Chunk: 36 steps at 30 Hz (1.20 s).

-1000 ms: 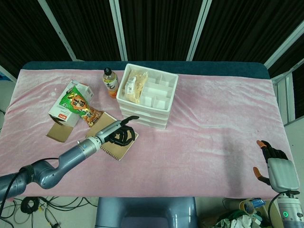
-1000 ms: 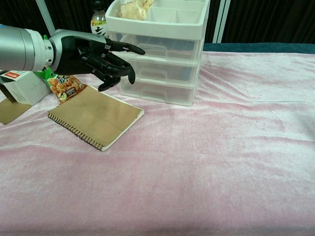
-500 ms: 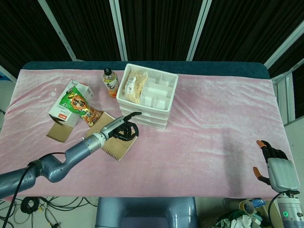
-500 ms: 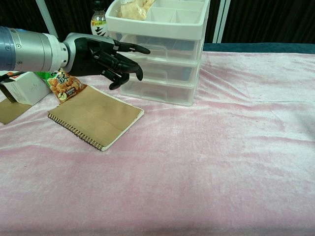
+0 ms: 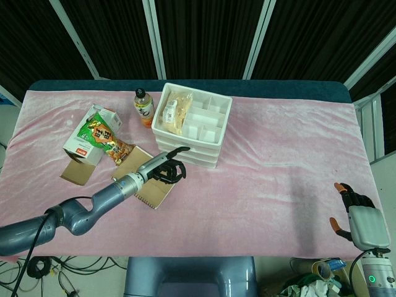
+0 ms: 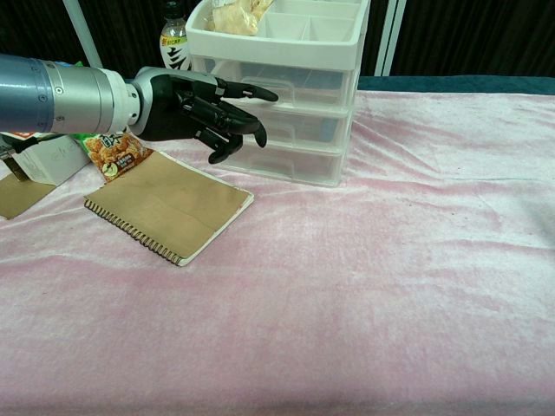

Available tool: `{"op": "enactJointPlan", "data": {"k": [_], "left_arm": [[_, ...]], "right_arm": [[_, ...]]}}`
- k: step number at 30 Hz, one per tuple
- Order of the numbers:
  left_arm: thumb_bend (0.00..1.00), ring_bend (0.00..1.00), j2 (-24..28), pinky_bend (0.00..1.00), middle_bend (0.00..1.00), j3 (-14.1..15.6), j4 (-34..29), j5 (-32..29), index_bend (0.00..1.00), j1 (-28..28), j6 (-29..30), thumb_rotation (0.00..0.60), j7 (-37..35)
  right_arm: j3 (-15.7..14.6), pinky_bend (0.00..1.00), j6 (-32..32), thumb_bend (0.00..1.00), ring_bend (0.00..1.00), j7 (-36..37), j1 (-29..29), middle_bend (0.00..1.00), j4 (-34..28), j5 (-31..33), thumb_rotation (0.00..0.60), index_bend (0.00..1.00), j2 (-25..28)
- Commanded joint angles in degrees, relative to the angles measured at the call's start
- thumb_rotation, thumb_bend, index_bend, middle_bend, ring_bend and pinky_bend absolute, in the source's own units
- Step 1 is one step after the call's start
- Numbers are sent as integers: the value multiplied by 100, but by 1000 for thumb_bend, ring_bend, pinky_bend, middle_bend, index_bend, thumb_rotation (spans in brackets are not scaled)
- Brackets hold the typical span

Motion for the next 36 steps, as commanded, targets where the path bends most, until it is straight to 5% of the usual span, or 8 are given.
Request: {"op": "enactJointPlan", "data": {"k": [1,36], "left_arm": [[471,625,-53,701,509,11,26,33,26,-50,-6,600,-132],[472,625,-378,701,520,443,536,471,26,-471,392,600,-1306]], "right_arm": [[1,208,5,258,221,1,-1,107,-1,-3,600,137,1],[0,208,-18,262,221,2,6,107,-14,19,600,137,11]]}}
